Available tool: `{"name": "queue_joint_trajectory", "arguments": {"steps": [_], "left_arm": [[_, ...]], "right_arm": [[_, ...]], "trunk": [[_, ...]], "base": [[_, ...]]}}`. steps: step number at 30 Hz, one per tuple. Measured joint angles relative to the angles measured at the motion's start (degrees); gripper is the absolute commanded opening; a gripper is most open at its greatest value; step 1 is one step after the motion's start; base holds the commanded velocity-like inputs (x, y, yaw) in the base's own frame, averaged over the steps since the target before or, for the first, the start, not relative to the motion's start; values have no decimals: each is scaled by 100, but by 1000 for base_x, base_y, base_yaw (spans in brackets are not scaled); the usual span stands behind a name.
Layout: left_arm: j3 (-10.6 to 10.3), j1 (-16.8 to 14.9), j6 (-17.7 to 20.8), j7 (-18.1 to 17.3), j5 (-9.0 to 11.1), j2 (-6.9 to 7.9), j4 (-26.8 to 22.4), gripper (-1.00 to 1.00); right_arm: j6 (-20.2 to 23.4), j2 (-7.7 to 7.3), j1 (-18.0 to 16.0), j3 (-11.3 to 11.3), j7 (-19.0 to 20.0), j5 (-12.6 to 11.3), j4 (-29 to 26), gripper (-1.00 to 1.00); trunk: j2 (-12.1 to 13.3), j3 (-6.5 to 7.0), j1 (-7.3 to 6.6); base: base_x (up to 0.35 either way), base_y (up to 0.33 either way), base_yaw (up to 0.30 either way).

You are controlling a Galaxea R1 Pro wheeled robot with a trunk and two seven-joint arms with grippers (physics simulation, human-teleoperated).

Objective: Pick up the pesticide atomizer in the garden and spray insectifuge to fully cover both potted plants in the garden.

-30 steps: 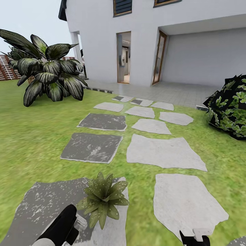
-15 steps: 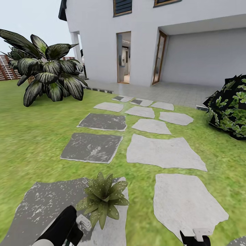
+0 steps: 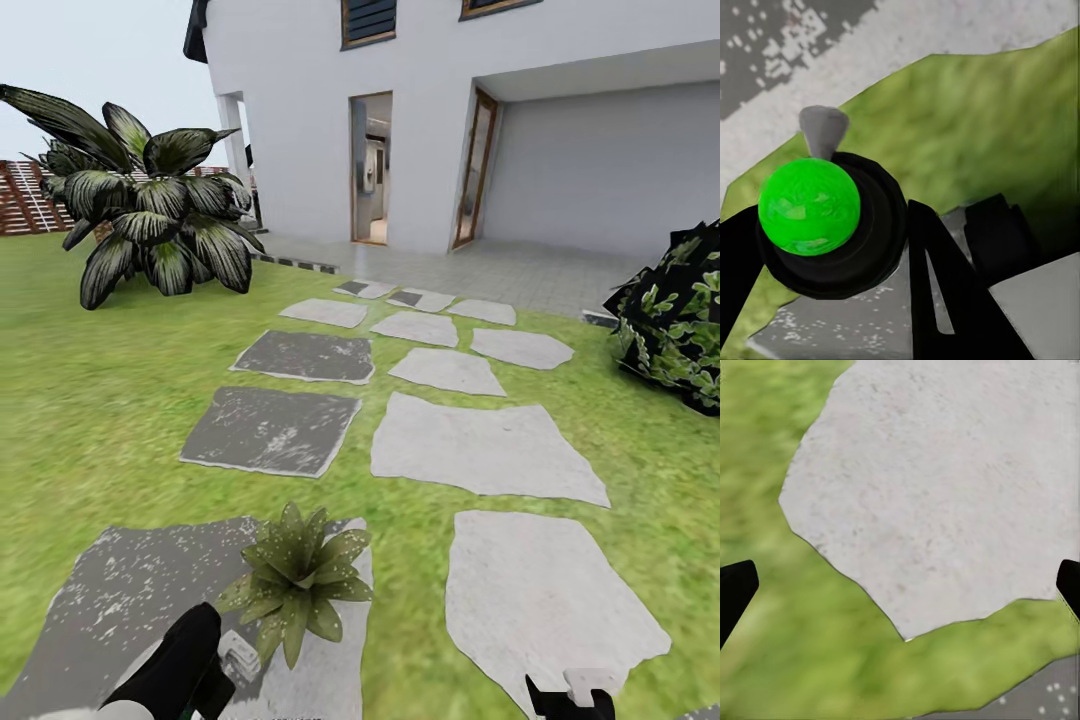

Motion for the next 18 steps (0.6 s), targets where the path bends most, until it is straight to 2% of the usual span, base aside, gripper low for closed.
{"name": "queue_joint_trajectory", "arguments": {"steps": [5,11,16,18], "left_arm": [[6,-2,1,3,-25,5,-6,-100],[15,-59,2,5,-32,13,-13,-100],[29,-89,23,-1,-25,-36,-64,-100],[14,-217,88,-4,-6,-86,-91,-100]], "right_arm": [[1,2,0,2,0,3,5,100],[1,1,0,2,4,3,6,100],[-1,1,1,2,1,3,7,100],[-1,1,1,1,0,2,7,100]], "trunk": [[0,0,1],[1,0,2],[0,0,0],[0,1,0]], "base": [[-54,-262,275],[-210,-209,264],[-75,-52,45],[-7,-5,4]]}}
